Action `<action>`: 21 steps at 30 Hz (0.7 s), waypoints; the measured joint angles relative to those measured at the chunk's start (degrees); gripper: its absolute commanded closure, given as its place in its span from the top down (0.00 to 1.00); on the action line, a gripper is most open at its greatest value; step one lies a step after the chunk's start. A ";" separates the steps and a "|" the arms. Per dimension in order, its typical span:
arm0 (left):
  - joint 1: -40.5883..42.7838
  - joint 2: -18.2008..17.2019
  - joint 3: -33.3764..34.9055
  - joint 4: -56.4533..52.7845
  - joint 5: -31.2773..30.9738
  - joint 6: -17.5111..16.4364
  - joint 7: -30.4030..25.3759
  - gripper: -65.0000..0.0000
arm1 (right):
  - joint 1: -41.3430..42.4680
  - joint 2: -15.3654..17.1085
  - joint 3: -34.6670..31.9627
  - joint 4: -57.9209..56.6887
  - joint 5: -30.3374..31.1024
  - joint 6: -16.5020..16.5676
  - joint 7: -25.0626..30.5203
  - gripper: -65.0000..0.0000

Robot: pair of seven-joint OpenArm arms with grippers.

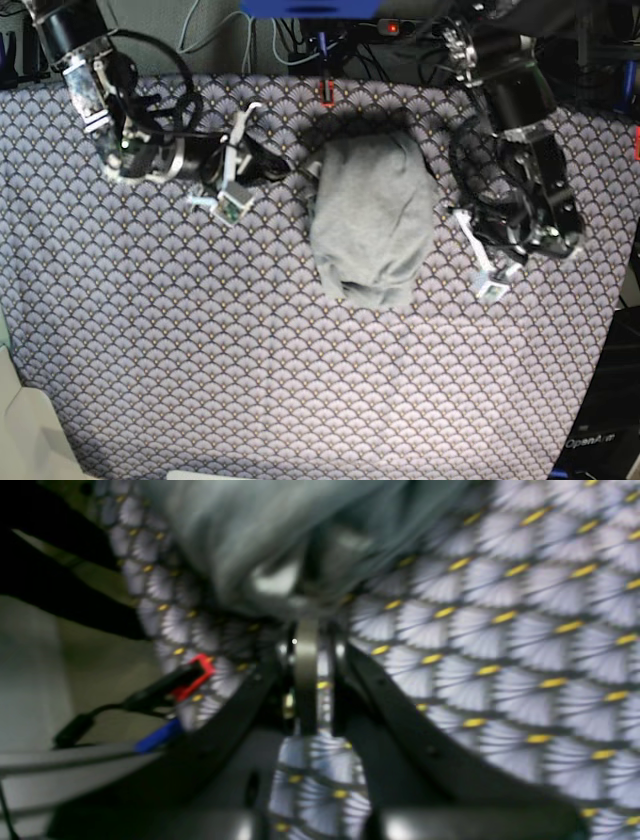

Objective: Fold the T-shirt properly
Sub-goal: 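Tuck the bundle edges inward with both grippers to square it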

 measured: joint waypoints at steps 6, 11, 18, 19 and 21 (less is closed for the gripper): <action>0.04 2.93 0.59 0.20 -0.39 0.00 -0.98 0.01 | 0.92 -0.31 -0.22 0.00 0.00 0.00 -0.09 0.03; -2.32 5.81 0.96 -0.07 -0.11 -0.02 -1.33 0.01 | 0.87 -2.91 -0.33 0.00 0.04 0.02 -0.07 0.03; -2.86 6.08 0.85 -0.07 -0.02 0.00 -4.13 0.01 | -0.31 -5.95 -7.15 -0.04 0.22 0.02 0.13 0.03; -2.93 6.08 0.85 -0.46 -0.07 -0.02 -4.39 0.01 | -0.44 -6.58 -7.65 -0.04 0.11 0.04 -0.17 0.03; -3.06 5.88 0.85 -2.32 -0.22 0.00 -5.57 0.01 | -0.42 -7.04 -8.55 -0.04 0.00 0.00 -0.09 0.03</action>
